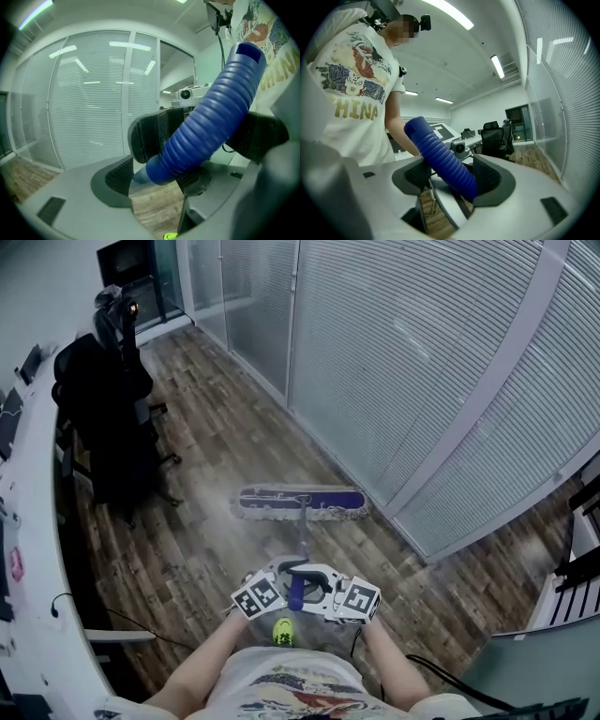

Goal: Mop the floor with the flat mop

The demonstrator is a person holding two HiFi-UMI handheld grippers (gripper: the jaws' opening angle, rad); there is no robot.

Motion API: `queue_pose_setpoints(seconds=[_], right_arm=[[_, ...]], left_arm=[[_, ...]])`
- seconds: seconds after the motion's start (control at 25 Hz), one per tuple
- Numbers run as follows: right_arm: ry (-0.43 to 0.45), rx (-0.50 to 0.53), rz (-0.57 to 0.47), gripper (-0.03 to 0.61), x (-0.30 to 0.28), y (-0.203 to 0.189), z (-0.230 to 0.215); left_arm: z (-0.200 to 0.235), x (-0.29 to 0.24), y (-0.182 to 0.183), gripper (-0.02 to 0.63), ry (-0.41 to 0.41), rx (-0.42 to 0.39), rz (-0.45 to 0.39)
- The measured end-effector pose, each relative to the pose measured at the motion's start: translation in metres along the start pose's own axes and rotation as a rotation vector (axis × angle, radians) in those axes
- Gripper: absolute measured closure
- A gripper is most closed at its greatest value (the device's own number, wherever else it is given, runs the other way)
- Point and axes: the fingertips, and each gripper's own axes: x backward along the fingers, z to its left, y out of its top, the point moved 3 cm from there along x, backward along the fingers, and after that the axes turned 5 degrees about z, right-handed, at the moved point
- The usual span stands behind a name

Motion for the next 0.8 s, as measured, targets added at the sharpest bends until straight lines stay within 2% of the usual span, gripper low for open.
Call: queue_pose_setpoints(seconds=[0.32,0.4,0.6,0.8], right_arm=[[-0.047,-0.004,0.005,0.322,-0.007,0.013,-0.002],[-0.046,-0.006,0.011,0.322,-0.009,0.012,0.001],[-0.028,-0.008,0.027,0.321,-0.007,0.006,0.015],[-0.019,-0.005,0.037,0.321,0.005,-0.008,0.042]], left_arm=[[0.002,0.010,0.013,0.370,-0.057,-0.166,-0.027],[-0.001,0.011,0.009,0.393,-0.063,-0.173,-0.026],[-0.015,0.011,0.004,0.397,-0.055,-0.157,-0.010],[-0.046,0.003,-0.005,0.397,-0.069,-0.178,0.067]])
